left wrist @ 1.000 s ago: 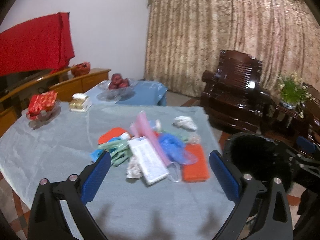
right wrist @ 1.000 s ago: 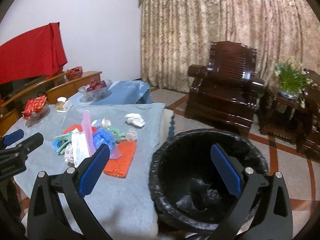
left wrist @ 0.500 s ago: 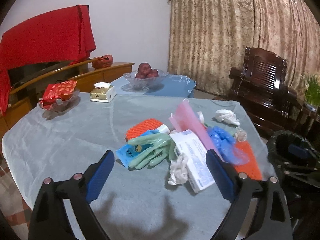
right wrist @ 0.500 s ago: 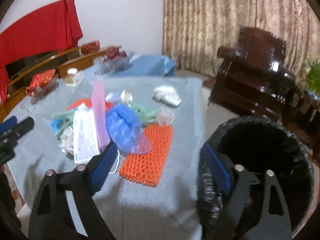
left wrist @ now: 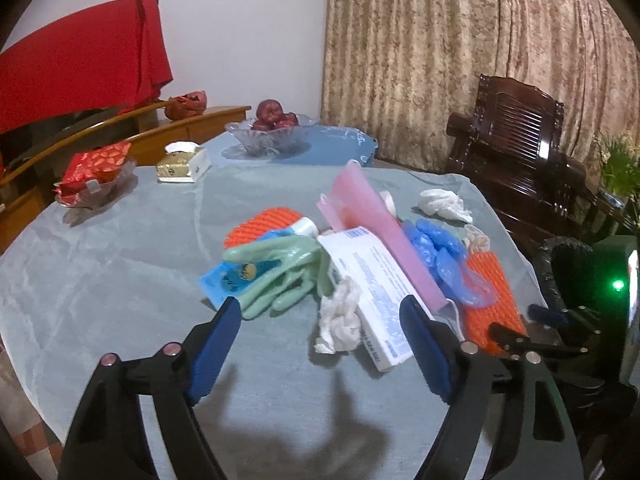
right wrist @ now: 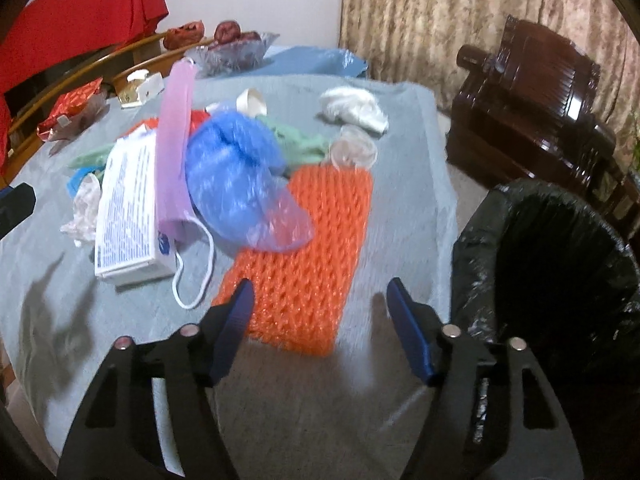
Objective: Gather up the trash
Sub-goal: 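Move the right tool to the orange mesh sleeve and close on it, then carry the orange mesh sleeve in the right tool over the bin and release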
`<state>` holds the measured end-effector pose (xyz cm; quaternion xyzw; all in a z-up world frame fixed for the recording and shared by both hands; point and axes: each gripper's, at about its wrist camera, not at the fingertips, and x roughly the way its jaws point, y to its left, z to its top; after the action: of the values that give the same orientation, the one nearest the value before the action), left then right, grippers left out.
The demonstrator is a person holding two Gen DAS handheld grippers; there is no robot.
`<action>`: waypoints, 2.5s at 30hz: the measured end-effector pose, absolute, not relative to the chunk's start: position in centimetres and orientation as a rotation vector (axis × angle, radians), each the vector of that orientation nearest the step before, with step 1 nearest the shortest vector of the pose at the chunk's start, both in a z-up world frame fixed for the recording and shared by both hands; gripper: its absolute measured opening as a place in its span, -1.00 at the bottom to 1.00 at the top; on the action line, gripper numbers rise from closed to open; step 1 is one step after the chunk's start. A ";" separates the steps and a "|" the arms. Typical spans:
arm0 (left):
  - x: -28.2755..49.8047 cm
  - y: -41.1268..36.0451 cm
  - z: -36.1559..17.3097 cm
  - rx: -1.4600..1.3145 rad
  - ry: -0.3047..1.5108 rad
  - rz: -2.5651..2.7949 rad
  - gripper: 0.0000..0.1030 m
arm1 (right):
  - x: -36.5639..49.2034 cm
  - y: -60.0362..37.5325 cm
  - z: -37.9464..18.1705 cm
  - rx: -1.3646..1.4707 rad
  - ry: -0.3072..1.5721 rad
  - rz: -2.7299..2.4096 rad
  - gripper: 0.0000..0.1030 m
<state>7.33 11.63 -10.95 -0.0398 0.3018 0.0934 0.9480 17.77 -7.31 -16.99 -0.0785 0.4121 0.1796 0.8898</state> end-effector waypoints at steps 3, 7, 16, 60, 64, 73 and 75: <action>7.8 10.9 -11.3 -0.070 0.633 0.170 0.55 | 17.7 -7.0 -17.0 -0.157 0.868 0.425 -0.32; 8.4 9.9 -11.6 -0.071 0.653 0.138 0.50 | 17.5 -7.5 -16.5 -0.153 0.863 0.438 -0.81; 9.4 7.2 -12.8 -0.068 0.689 0.105 0.16 | 16.8 -9.9 -14.3 -0.129 0.806 0.409 -0.81; 6.5 12.5 -7.2 -0.234 0.580 0.032 -0.91 | 14.4 -11.6 -9.1 -0.109 0.690 0.420 -0.81; 5.8 11.2 -5.2 -0.228 0.544 -0.002 -0.91 | 13.6 -12.6 -7.5 -0.090 0.658 0.416 -0.81; 7.5 5.5 -3.6 -0.168 0.526 -0.127 -0.91 | 12.2 -16.2 -5.4 -0.069 0.611 0.354 -0.81; 8.3 3.8 -3.7 -0.161 0.532 -0.162 -0.91 | 12.0 -17.5 -5.2 -0.061 0.607 0.328 -0.81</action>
<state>8.29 3.77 -3.67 -0.0793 0.2621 -0.0799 0.9585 12.03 -17.47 -5.17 -0.0298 0.2974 0.1607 0.9407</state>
